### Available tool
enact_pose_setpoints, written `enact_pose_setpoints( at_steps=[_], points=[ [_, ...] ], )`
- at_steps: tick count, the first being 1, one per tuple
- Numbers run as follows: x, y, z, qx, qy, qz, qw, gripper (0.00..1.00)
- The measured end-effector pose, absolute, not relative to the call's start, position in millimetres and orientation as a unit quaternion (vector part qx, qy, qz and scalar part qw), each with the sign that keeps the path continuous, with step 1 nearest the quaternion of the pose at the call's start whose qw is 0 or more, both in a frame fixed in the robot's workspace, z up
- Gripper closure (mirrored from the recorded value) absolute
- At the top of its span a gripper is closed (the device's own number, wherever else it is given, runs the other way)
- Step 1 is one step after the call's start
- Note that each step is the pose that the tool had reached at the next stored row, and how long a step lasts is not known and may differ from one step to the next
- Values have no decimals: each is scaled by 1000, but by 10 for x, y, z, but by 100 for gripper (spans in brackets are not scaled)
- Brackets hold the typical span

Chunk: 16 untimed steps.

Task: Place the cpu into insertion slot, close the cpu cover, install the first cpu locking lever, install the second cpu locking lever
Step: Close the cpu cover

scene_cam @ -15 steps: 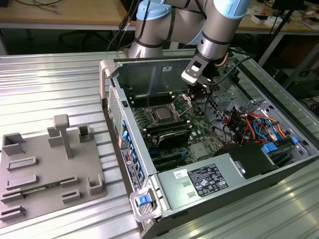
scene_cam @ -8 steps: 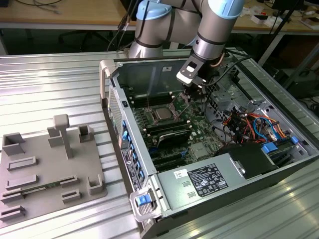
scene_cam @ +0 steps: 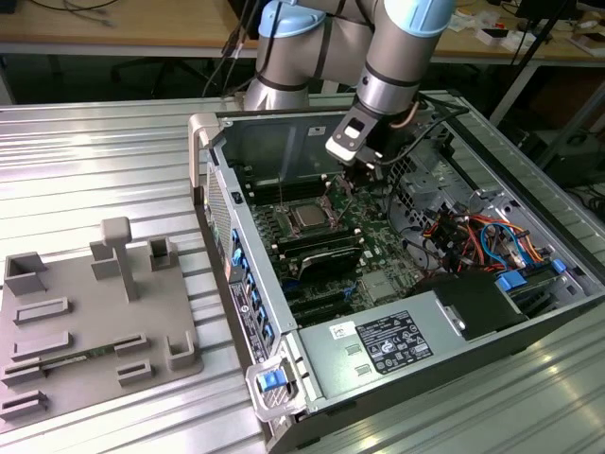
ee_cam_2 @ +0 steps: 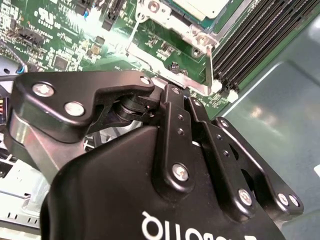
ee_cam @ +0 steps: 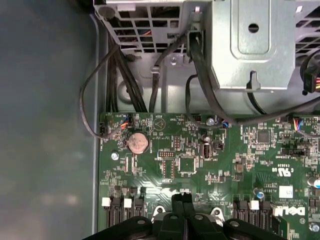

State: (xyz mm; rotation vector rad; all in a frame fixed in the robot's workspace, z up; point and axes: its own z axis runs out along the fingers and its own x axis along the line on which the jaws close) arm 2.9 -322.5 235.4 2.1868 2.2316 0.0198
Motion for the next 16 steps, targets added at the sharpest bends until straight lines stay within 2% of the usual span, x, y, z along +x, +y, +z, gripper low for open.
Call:
enact_pose_setpoints(
  at_steps=[16],
  points=[
    [-279, -3219, 2305, 700, 714, 6, 9, 89]
  ],
)
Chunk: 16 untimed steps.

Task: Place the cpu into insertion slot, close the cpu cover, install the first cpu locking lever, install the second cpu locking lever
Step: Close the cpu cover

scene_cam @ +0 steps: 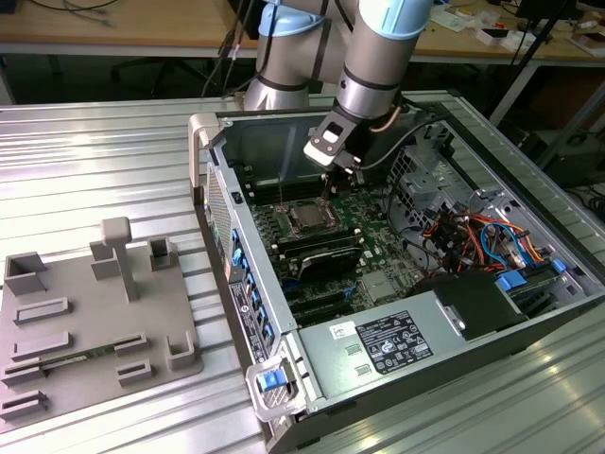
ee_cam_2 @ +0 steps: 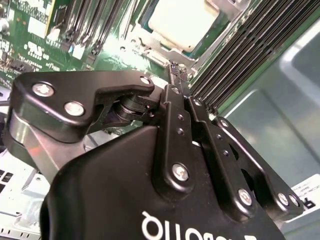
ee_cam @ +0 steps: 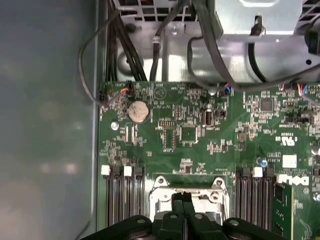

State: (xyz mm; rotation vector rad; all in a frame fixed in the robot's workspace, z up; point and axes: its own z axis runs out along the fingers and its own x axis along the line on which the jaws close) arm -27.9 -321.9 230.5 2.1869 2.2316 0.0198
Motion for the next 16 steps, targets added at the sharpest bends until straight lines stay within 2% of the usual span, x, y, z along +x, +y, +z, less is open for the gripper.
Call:
enact_pose_setpoints(
  at_steps=[16],
  points=[
    [-635, -3219, 2234, 700, 714, 6, 8, 89]
  ],
)
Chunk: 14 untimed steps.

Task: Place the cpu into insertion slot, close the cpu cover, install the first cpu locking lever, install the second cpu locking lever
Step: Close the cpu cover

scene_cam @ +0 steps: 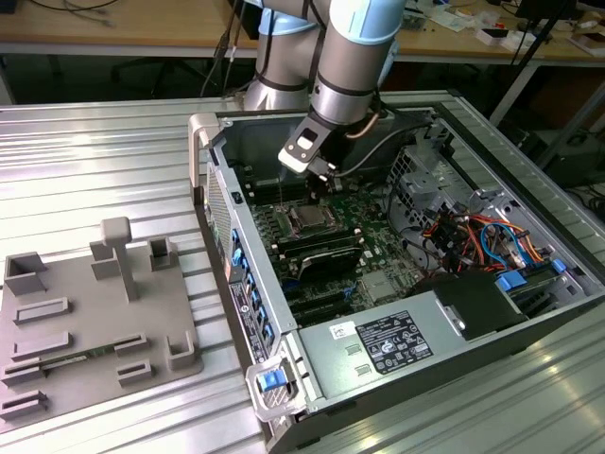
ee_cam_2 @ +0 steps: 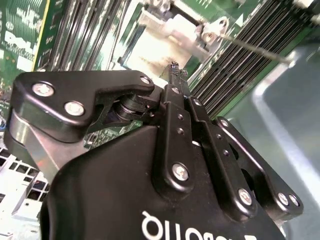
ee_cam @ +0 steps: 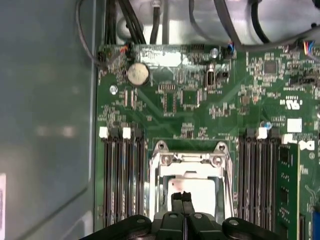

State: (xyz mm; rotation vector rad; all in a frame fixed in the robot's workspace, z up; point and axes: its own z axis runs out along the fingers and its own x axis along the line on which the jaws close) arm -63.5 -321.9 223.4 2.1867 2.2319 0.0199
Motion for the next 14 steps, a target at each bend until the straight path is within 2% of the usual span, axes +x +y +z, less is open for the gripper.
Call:
enact_pose_setpoints(
  at_steps=[14],
  points=[
    [-837, -3219, 2075, 700, 714, 6, 8, 89]
  ],
)
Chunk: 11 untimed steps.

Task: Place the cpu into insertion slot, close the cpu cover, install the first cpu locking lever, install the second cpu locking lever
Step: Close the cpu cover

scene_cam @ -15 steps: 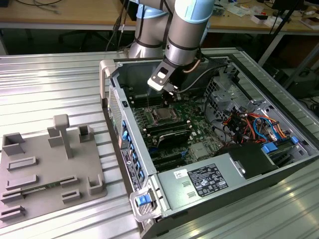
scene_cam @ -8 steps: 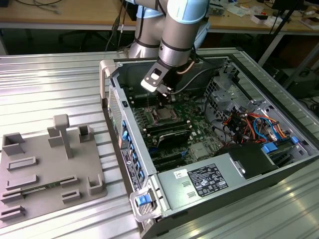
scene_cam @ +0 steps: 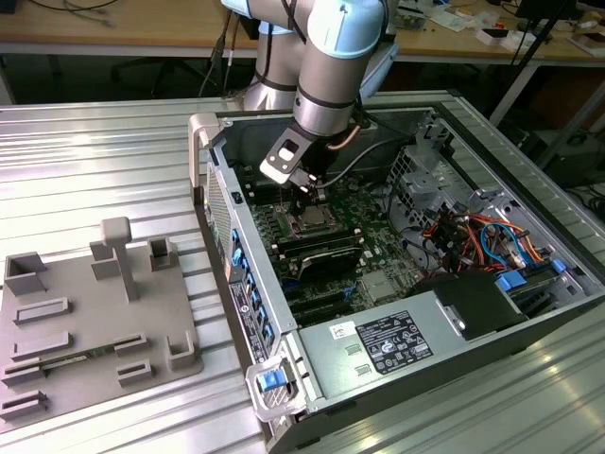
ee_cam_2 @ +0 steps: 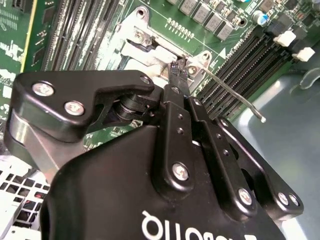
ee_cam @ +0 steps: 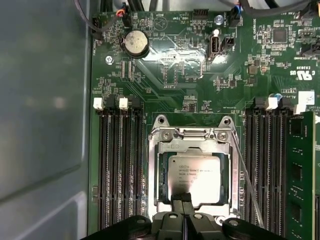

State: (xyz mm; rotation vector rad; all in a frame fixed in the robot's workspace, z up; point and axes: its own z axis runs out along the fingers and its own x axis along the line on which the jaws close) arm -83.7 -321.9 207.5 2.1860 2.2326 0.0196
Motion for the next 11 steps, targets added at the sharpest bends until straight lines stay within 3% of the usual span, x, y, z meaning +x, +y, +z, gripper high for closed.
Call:
enact_pose_setpoints(
  at_steps=[11],
  points=[
    [-845, -3219, 2094, 699, 715, 7, 8, 89]
  ],
)
